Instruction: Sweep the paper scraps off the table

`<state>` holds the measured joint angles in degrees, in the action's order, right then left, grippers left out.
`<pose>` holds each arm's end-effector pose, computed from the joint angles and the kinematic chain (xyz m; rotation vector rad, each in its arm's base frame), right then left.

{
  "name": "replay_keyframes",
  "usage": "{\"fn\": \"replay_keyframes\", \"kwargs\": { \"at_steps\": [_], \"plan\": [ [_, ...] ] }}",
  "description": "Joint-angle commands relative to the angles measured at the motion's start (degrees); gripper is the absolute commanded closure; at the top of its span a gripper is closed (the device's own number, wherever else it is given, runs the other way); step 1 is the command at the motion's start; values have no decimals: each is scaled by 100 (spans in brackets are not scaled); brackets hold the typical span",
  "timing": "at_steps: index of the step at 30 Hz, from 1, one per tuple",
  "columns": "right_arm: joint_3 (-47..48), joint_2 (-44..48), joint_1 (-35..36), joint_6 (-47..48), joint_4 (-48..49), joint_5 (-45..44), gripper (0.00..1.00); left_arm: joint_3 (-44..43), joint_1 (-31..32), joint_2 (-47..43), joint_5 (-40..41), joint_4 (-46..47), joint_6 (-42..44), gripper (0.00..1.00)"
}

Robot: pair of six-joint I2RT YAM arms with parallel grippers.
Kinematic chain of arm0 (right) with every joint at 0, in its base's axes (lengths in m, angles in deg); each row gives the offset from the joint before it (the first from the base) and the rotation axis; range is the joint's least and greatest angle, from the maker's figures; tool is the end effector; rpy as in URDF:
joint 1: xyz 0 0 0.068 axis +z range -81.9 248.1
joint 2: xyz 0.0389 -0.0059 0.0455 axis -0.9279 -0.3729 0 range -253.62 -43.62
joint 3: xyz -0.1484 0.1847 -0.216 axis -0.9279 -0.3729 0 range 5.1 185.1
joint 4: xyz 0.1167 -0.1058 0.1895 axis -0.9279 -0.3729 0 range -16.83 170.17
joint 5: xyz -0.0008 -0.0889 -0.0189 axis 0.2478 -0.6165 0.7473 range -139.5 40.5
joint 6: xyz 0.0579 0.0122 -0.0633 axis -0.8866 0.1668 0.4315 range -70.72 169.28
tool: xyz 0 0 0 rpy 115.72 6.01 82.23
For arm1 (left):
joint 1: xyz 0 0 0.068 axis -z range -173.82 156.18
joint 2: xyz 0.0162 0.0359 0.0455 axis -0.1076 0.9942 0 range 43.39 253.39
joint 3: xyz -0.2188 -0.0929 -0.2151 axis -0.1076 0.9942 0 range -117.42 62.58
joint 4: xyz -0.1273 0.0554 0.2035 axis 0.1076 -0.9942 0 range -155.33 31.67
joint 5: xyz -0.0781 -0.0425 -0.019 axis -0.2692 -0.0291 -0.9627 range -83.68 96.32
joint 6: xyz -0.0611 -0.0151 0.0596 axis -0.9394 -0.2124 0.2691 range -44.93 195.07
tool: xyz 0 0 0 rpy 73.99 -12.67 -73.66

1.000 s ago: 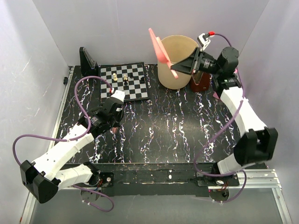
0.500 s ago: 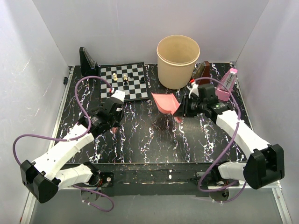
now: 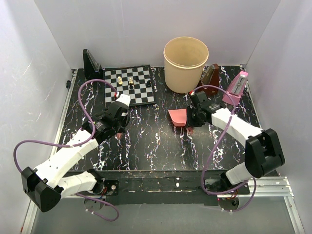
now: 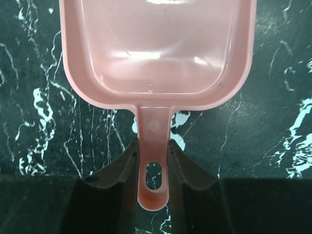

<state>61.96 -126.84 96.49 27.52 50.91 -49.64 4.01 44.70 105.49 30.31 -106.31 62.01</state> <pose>0.2639 0.1424 0.2523 -0.1480 2.5724 0.3349 0.1722 -0.0972 0.3233 0.3500 2.3437 0.0932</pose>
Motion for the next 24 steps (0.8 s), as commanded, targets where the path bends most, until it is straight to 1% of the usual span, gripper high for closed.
{"fn": "replay_keyframes", "kwargs": {
  "at_steps": [1,2,3,4,6,7,9,12,15,19,24],
  "plan": [
    [790,-308,115,110,-273,-794,91,-23,15,-58,89,70,14,100],
    [957,-396,132,110,-404,-855,86,-23,24,-58,97,79,14,100],
    [1167,-466,141,110,-510,-891,78,-23,24,-58,89,70,14,100],
    [1343,-528,159,102,-641,-978,67,-32,15,-58,89,70,14,100],
    [1643,-494,203,119,-792,-1076,23,-23,15,-67,89,79,14,100],
    [1696,-415,229,189,-740,-1006,19,-15,15,-67,80,79,14,100],
    [1749,-205,229,233,-600,-787,15,-23,24,-50,88,79,14,100],
    [1618,121,229,269,-380,-522,13,-15,24,-67,89,70,23,100],
    [1171,507,229,268,-29,-487,13,-15,15,-67,89,61,23,100],
    [74,1183,229,146,726,-715,13,-23,24,-93,71,61,23,100],
    [-2298,2852,229,-21,2781,-680,13,-23,15,-85,36,70,31,100]
  ]
}}
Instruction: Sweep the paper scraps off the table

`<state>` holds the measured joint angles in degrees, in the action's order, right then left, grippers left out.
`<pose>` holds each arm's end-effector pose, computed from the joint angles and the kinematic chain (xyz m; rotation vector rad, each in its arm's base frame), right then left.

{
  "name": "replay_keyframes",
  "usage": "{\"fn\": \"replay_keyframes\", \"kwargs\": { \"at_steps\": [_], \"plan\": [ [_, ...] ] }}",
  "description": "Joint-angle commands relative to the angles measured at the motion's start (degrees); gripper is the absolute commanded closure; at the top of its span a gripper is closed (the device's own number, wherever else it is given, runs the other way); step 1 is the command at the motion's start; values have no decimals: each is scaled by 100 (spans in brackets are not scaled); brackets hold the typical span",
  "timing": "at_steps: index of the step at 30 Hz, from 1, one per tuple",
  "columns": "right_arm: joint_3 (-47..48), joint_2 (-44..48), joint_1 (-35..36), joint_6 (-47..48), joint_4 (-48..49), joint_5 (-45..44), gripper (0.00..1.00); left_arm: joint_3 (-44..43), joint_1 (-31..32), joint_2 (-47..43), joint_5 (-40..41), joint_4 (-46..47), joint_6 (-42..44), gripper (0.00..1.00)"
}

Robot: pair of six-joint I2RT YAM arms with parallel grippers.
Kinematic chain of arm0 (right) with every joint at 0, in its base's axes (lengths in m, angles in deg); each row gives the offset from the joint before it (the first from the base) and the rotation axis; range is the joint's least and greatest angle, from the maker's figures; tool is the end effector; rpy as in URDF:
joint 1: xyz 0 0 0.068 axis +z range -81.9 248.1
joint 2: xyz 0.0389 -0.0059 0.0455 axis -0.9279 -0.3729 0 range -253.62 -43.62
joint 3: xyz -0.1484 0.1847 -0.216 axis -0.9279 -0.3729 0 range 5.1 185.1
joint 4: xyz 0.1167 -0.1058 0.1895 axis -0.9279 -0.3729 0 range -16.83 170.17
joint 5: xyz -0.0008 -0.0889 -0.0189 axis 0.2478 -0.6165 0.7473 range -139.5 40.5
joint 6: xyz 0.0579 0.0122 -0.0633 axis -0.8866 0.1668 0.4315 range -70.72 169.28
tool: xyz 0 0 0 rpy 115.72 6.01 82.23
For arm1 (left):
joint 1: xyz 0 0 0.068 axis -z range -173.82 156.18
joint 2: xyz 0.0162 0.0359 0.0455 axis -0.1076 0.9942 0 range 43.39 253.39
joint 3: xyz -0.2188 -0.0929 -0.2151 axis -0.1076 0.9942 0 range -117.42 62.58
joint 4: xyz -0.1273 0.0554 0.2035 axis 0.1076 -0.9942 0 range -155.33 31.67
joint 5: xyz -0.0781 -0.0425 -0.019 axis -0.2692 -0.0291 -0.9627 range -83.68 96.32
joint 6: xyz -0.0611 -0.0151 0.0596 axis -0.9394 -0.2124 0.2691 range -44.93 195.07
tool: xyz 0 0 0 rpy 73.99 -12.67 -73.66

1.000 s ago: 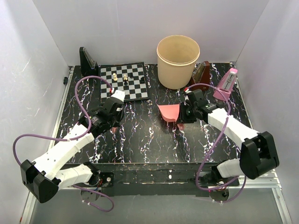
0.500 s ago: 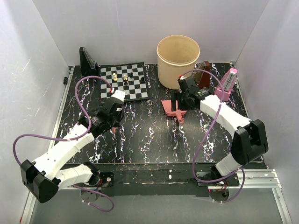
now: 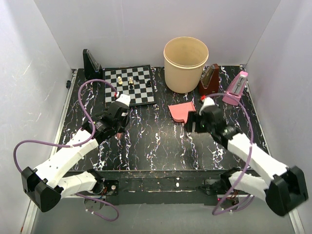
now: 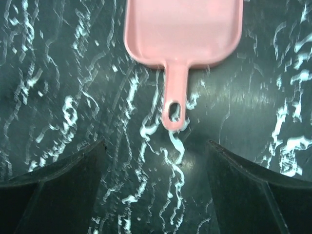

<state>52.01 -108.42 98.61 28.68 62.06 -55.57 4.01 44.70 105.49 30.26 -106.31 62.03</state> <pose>0.2147 0.1171 0.2954 -0.1320 2.2173 0.3817 0.1721 -0.0972 0.3232 0.3508 2.3439 0.0925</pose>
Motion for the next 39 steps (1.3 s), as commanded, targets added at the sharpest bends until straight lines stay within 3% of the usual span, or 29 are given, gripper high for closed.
{"fn": "replay_keyframes", "kwargs": {
  "at_steps": [1,6,13,21,24,28,29,30,31,32,34,36,39],
  "plan": [
    [-1682,1309,17,-172,2079,-192,13,-32,15,-85,40,61,29,100],
    [-2950,2163,26,-252,2943,-395,13,-23,15,-67,40,61,38,100],
    [-3127,2524,17,-304,3121,-360,14,3,24,-374,-258,175,-111,100],
    [-3276,3060,26,-410,2892,-501,16,319,15,-586,-1330,1325,-1692,100],
    [-3355,3236,17,-427,2892,-510,16,-4,15,-244,-1471,1564,-1939,100],
    [-3391,3280,17,-427,2927,-483,17,-1092,15,327,-1814,1538,-1834,100],
    [-3382,3272,17,-419,2927,-475,17,-1330,15,407,-1814,1503,-1834,97],
    [-3373,3263,17,-410,2910,-475,17,-1585,24,460,-1701,1442,-1843,73],
    [-3373,3245,26,-392,2909,-448,17,-1779,15,504,-1448,1285,-1938,9],
    [-3382,3245,17,-392,2918,-422,17,-1981,15,530,-749,918,-2209,2],
    [-3382,3263,26,-366,2910,-378,17,-2342,6,601,-33,442,-2344,2],
    [-3382,3271,17,-374,2901,-378,17,-2493,-3,531,224,211,-2204,2],
    [-3382,3263,17,-366,2909,-369,17,-2029,-3,75,339,429,-1897,2]
  ]
}}
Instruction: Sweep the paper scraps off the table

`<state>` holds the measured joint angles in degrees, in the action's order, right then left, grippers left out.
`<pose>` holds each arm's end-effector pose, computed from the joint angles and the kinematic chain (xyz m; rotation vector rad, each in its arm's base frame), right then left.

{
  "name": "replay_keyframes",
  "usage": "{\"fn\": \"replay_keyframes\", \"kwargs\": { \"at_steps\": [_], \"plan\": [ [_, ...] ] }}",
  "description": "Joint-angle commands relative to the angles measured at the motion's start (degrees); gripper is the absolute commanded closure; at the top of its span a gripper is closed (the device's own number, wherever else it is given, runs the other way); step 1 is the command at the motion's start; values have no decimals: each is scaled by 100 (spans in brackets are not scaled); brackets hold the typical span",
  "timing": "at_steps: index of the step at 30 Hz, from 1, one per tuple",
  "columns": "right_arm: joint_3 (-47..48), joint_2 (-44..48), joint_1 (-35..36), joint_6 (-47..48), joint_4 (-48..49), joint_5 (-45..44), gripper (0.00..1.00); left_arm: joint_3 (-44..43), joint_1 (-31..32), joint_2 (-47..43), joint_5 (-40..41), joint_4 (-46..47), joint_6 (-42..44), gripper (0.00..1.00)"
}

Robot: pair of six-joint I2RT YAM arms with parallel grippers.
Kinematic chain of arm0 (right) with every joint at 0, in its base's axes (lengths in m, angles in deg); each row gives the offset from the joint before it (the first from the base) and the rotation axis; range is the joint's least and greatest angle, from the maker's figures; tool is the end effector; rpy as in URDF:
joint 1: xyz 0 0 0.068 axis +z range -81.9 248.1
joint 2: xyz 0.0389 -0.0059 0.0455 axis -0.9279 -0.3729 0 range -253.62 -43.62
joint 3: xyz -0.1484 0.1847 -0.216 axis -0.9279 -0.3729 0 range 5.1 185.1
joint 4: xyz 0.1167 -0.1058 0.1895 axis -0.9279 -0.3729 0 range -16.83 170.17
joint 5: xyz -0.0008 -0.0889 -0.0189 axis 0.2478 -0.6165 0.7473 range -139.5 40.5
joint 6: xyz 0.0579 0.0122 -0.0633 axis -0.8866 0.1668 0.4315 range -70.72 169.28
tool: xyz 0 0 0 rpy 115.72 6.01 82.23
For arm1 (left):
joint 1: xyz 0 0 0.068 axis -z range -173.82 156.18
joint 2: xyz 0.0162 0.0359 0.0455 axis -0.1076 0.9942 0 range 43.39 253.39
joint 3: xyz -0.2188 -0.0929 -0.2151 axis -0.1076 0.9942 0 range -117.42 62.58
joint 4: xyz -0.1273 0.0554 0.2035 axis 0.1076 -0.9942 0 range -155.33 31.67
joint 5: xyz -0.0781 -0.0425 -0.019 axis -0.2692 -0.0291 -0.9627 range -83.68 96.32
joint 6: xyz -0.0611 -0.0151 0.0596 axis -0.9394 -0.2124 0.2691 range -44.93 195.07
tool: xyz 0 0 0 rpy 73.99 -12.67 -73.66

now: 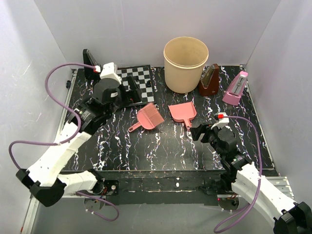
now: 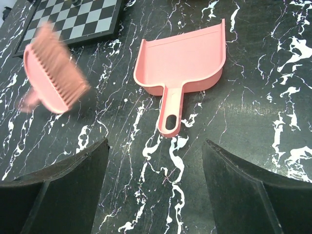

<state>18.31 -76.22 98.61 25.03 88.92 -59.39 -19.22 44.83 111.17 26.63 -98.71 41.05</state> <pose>0.1263 0.0592 0.2353 0.0305 1.7850 0.5425 0.2039 -0.1289 0.4522 -0.1423 2.0243 -0.4503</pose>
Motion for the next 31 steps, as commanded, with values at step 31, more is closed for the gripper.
{"fn": "replay_keyframes", "kwargs": {
  "at_steps": [31],
  "plan": [
    [2890,2688,17,219,-3364,-1568,9,2511,-16,-4634,3041,-1016,431,2]
  ]
}}
